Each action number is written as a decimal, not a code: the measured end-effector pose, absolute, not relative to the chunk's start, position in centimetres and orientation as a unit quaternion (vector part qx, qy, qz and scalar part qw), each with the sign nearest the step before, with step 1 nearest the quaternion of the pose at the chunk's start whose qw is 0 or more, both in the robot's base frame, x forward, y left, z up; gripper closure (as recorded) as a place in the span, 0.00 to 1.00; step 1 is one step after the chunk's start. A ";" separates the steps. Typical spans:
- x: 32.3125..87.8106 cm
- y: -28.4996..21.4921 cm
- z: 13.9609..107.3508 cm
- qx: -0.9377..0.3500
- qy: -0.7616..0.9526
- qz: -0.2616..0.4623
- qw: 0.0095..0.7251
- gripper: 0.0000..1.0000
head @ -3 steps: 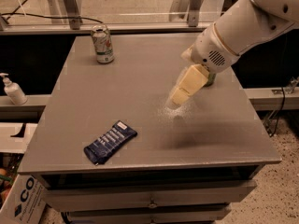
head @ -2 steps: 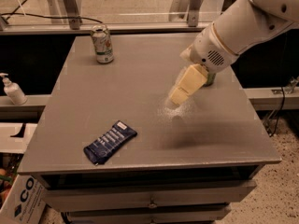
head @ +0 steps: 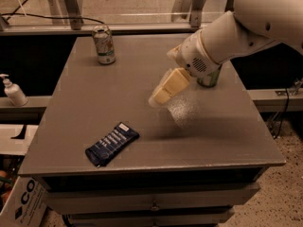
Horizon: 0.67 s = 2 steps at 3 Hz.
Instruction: Knock 7up can over
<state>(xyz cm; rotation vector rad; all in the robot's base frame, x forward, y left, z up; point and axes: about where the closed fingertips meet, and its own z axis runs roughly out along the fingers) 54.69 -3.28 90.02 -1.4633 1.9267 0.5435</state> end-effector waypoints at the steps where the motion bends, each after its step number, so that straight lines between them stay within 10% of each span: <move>1: 57.9 -1.2 89.4 -0.534 0.724 0.227 0.373 0.00; 2: 61.5 0.6 89.1 -0.491 0.720 0.261 0.415 0.00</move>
Offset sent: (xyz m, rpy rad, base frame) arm 0.1135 0.0522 -0.0108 0.3847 -0.0642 -0.1608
